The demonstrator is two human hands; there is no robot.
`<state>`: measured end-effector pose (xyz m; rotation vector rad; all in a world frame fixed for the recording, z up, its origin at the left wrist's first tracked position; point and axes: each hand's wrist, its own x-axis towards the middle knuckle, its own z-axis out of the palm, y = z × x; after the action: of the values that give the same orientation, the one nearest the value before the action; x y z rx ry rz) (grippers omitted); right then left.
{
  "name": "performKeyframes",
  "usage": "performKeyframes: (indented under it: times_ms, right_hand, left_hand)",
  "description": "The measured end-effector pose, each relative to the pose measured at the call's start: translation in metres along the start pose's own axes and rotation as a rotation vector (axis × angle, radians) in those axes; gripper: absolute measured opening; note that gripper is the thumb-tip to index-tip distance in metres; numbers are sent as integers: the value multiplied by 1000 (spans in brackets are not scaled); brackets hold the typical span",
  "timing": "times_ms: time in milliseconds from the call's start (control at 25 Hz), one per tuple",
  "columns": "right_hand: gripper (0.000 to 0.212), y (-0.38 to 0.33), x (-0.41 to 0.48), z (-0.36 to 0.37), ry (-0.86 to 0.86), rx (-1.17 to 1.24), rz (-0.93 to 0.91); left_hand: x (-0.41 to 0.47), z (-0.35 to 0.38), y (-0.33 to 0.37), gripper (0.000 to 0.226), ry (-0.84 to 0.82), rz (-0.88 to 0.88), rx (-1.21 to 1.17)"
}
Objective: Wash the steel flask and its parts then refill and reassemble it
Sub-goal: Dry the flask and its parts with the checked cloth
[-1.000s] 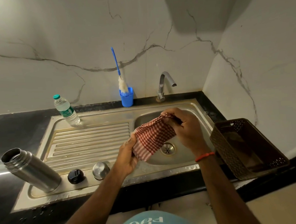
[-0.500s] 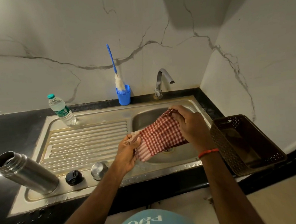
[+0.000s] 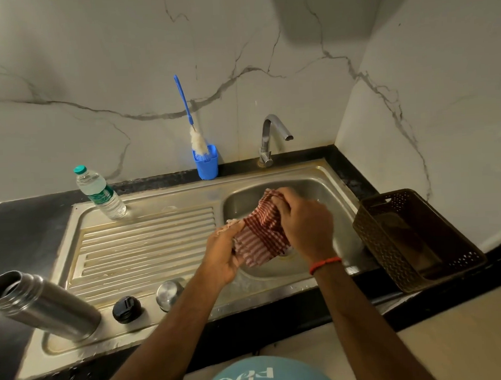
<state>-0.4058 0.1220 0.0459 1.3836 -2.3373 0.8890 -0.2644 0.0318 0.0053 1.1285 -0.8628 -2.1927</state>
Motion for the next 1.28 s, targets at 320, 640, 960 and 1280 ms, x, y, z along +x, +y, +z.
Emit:
performKeyframes:
  times_ms: [320,640,960,1280]
  right_hand:
    - [41,-27,-17,18,-179,125,-56]
    - [34,-7,-6,-6,-33,191,96]
    - [65,36,-17,-23,-291,274,135]
    - [33,105,3,-60,-93,388,429]
  left_hand:
    - [-17,22,24,28,-84,90,-48]
    - [-22,38,14,33,-170,41,-38]
    - [-11,77,6,76,-441,-88,-28]
    - [10,129,7,55,-387,216,470]
